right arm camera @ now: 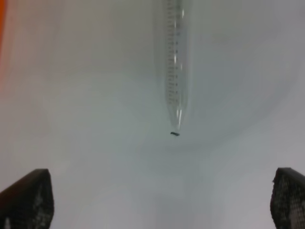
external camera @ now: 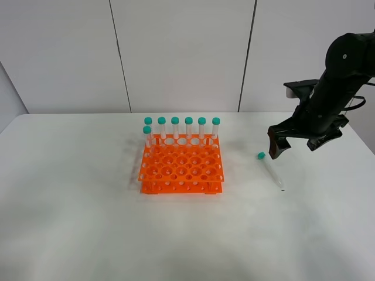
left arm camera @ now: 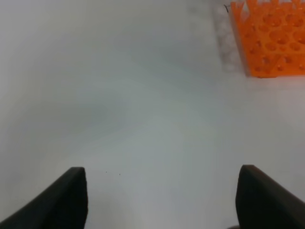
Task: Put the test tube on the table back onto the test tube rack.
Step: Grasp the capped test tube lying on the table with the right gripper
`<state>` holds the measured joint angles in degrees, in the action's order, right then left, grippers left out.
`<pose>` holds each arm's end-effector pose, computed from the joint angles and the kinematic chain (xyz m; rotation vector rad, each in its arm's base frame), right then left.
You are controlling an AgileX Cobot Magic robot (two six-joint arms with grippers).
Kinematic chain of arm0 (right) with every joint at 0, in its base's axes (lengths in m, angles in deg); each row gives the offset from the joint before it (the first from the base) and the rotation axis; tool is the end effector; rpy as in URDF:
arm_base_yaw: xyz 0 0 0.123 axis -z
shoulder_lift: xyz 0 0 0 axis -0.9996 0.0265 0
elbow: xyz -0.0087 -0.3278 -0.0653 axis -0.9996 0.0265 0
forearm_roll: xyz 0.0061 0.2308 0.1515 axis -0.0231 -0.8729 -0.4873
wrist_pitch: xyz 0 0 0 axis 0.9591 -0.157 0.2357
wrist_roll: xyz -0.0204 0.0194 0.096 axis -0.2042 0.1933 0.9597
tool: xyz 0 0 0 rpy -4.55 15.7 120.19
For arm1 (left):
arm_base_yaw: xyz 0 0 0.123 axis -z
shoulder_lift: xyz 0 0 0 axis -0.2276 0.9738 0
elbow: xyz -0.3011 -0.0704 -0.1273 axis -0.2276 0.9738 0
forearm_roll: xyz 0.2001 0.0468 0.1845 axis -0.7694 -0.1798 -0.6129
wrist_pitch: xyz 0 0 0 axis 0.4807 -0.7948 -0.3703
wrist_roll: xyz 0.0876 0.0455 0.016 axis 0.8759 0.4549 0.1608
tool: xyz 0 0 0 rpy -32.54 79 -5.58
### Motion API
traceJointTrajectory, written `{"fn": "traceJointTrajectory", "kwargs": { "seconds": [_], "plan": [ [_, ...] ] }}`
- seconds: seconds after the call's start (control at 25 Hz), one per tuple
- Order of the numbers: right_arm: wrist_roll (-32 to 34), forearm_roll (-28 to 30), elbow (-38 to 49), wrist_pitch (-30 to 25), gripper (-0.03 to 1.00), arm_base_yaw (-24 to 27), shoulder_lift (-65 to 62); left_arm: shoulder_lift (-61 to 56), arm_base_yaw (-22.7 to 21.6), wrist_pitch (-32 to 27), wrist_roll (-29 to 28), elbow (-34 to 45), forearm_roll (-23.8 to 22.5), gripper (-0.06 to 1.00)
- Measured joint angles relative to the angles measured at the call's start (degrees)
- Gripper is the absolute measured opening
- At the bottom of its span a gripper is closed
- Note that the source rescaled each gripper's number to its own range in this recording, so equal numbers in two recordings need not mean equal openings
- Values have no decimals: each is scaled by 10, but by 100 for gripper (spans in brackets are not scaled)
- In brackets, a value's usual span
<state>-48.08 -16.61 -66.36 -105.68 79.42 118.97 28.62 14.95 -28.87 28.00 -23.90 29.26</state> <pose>0.3775 0.0616 0.2521 -0.3954 2.9108 0.0272 -0.0235 -0.0013 0.2807 0.0327 2.0437 -0.0471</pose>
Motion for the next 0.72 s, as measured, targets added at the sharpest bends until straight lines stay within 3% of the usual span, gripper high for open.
{"fn": "traceJointTrajectory", "kwargs": {
  "seconds": [0.72],
  "plan": [
    [5, -2, -55, 15, 100, 28, 124, 0, 0, 0, 0, 0, 0, 92]
  ]
}}
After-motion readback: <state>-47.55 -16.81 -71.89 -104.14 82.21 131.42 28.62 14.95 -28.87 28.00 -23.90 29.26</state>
